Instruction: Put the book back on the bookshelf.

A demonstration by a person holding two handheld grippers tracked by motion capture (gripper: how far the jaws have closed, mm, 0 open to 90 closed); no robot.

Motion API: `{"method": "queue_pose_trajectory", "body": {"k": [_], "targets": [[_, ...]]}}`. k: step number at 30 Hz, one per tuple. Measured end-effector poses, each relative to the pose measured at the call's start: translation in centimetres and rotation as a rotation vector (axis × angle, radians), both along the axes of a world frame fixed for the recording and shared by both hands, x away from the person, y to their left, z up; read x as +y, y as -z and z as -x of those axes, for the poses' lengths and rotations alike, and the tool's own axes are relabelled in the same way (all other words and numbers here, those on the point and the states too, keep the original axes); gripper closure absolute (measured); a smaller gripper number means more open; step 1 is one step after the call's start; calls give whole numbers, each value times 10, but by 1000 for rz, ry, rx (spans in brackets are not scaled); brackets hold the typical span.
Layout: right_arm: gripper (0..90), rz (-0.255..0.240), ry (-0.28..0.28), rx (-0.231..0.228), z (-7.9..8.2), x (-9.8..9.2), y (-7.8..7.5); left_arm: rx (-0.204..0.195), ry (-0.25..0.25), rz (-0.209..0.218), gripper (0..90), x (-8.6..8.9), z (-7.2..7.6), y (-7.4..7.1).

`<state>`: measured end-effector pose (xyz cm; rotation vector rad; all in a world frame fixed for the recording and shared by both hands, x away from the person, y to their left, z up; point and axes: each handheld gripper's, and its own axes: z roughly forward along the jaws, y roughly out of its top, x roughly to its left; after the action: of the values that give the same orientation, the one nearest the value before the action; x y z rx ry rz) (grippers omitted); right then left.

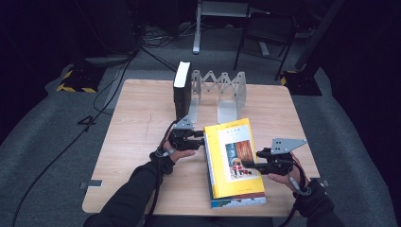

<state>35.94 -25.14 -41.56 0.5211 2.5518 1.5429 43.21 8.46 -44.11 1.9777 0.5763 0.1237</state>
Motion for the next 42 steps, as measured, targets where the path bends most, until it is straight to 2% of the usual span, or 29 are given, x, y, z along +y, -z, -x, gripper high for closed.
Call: {"method": "queue_pose_trajectory", "body": {"k": [1, 3, 4, 8, 9, 11, 12, 18, 20, 21, 23, 26, 28, 31, 32, 34, 35, 39, 40, 41, 42], "targets": [[493, 5, -20, 15, -2, 1, 1, -10, 17, 4, 664, -3, 0, -4], [480, 34, -9, 18, -3, 5, 4, -23, 47, -2, 709, -9, -1, -12], [480, 19, -8, 23, -5, 5, 5, -39, 48, -22, 732, -12, -1, -15], [644, -10, 20, 13, -8, 3, 4, -51, 63, -24, 811, -16, -3, -25], [691, -17, 25, 2, -8, 2, 3, -58, 70, -24, 837, -17, -4, -28], [752, -26, 40, -28, -6, 0, 1, -110, 60, -49, 886, -19, -3, -36], [769, -31, 50, -53, -6, 0, -1, -122, 53, -60, 894, -20, -3, -39], [832, -42, 133, -166, -5, 4, -8, -162, 35, -42, 895, -17, -7, -66], [844, -46, 154, -188, -4, 4, -10, -181, 27, -42, 894, -18, -6, -74], [849, -57, 166, -196, -2, 4, -10, -199, 22, -53, 894, -20, -4, -78], [852, -57, 179, -229, 6, 3, -8, -226, 18, -47, 889, -23, 4, -81], [854, -61, 188, -273, 19, 1, -7, -234, 5, -21, 829, -22, 13, -81], [857, -68, 190, -279, 23, 0, -7, -244, -43, -32, 737, -21, 19, -79], [854, -67, 197, -290, 27, -1, -7, -254, -79, -42, 671, -17, 30, -75], [853, -68, 199, -291, 28, -2, -6, -254, -79, -42, 667, -17, 30, -75], [851, -69, 207, -292, 28, -3, -5, -261, -59, -75, 640, -14, 45, -65], [851, -72, 211, -288, 28, -4, -4, -258, -48, -88, 636, -14, 48, -62], [851, -75, 216, -289, 29, -4, -4, -212, -12, -99, 590, -10, 63, -45], [851, -75, 216, -289, 29, -4, -4, -212, -12, -99, 571, -10, 63, -45], [850, -70, 217, -296, 30, -4, -4, -189, -5, -95, 551, -9, 66, -41], [850, -70, 218, -297, 30, -4, -4, -172, 5, -123, 526, -8, 72, -33]]}}
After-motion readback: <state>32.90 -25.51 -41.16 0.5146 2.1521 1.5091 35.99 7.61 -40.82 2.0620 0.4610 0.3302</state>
